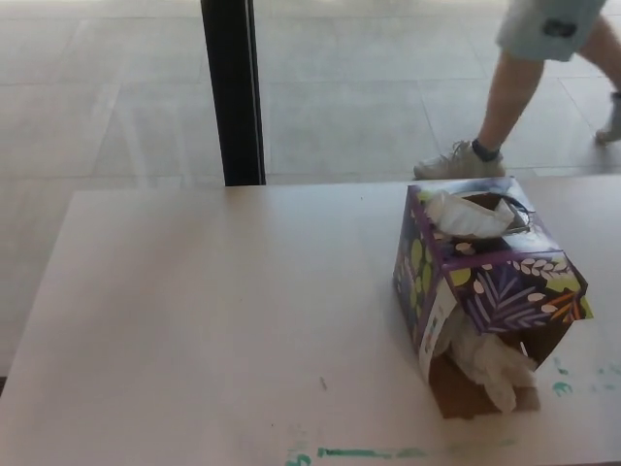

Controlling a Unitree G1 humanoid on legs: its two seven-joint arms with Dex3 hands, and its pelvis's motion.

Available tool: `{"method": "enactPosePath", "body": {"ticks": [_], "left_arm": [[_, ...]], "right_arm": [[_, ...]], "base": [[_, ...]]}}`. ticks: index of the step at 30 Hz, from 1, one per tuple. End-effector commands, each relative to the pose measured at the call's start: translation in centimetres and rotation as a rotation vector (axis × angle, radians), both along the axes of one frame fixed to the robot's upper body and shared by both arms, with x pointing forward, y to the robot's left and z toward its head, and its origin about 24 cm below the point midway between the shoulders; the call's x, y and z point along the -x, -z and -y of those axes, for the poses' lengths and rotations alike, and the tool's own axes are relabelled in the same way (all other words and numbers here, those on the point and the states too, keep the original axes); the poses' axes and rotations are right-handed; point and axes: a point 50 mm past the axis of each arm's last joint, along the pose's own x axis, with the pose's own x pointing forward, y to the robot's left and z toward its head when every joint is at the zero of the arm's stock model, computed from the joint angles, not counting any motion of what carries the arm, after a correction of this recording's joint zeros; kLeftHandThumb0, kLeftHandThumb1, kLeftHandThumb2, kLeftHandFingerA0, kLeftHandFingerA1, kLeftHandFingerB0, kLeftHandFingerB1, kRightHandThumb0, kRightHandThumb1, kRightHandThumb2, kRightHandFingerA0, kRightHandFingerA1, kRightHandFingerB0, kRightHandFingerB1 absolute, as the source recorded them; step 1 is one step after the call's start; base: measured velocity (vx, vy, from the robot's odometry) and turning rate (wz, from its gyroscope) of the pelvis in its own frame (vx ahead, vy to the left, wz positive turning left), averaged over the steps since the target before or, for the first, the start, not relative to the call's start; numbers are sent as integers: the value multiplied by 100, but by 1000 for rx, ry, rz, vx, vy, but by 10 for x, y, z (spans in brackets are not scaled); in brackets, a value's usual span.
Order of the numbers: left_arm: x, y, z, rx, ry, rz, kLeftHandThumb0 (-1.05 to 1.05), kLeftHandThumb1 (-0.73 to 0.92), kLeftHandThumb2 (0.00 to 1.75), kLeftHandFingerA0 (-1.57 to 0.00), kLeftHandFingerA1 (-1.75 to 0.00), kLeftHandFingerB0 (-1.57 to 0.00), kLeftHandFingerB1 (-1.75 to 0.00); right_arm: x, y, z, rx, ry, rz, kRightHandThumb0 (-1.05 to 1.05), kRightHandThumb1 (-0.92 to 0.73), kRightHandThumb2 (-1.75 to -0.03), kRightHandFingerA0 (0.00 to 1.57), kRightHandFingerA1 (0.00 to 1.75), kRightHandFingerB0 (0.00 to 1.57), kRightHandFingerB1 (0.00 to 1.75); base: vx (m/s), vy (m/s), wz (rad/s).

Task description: The robot uses its right hand to pull out a tissue from the tissue box kept in the middle of the desk and put it on the right side

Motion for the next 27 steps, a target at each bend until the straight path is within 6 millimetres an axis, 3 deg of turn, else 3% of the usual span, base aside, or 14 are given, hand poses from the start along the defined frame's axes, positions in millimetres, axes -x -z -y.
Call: {"method": "enactPosePath", "body": {"ticks": [1, 2, 5, 6, 7, 13, 17, 18, 20, 21, 22, 23, 24, 27], "left_arm": [[-1, -5, -5, -7, -10, 18, -71, 88, 66, -58, -50, -41, -39], [-1, -4, -5, -10, -9, 17, -71, 88, 67, -57, -50, -42, -39], [0, -3, -4, -7, -25, 18, -71, 87, 67, -57, -51, -41, -39], [0, -3, -4, -9, -22, 16, -70, 69, 106, -50, -62, -34, -52], [0, -3, -4, -11, -19, 16, -72, 88, 66, -57, -50, -40, -39], [5, -2, -4, -17, -14, 7, -73, 88, 66, -57, -50, -42, -39], [5, -1, -3, -7, -25, 6, -72, 87, 66, -56, -49, -41, -38], [5, -1, -3, -6, -24, 8, -71, 87, 66, -57, -49, -41, -38], [4, -1, -3, -10, -11, 10, -73, 88, 66, -57, -49, -41, -39], [5, -1, -3, -10, -14, 9, -73, 88, 66, -57, -49, -41, -39], [6, -1, -4, -5, -27, 5, -74, 87, 67, -57, -51, -41, -38], [6, -1, -4, -7, -27, 2, -73, 87, 66, -58, -50, -41, -38], [7, -1, -3, -2, -29, 4, -72, 87, 66, -57, -51, -41, -38], [7, -1, -3, -6, -28, 9, -73, 87, 67, -57, -52, -41, -39]], "right_arm": [[15, 46, -7, 33, -83, -224, -16, -67, -72, 93, 169, 66, 139], [17, 50, -9, 33, -99, -229, -19, -68, -78, 78, 175, 68, 150], [19, 64, -15, 75, -123, -308, -20, -73, -77, 75, 175, 63, 152], [21, 69, -15, 121, -116, -379, -25, -75, -71, 72, 170, 61, 141], [22, 73, -14, 147, -107, -426, -25, -77, -71, 70, 166, 62, 133], [29, 91, -11, 234, -58, -552, -25, -79, -69, 74, 154, 73, 82], [28, 88, -12, 255, -63, -539, -30, -73, -64, 73, 147, 50, 43], [27, 88, -13, 258, -55, -532, -35, -69, -61, 70, 138, 40, 36], [24, 86, -16, 268, -27, -533, -49, -67, -60, 53, 89, 18, 28], [23, 85, -17, 271, -18, -534, -49, -67, -60, 53, 89, 18, 28], [20, 80, -22, 242, -21, -511, -57, -62, -58, 23, 45, 4, 24], [19, 78, -23, 252, -25, -497, -64, -45, -82, 7, 49, 0, 20], [16, 73, -25, 276, -26, -487, -77, -47, -84, 0, 22, 0, 12], [13, 63, -26, 261, -41, -492, -91, -53, -87, 0, 8, 0, 0]], "base": [[0, 0, 0], [0, 0, 0], [0, 0, 0], [0, 0, 0], [0, 0, 0], [0, 0, 0], [0, 0, 0], [0, 0, 0], [0, 0, 0], [0, 0, 0], [0, 0, 0], [0, 0, 0], [0, 0, 0], [0, 0, 0]]}}
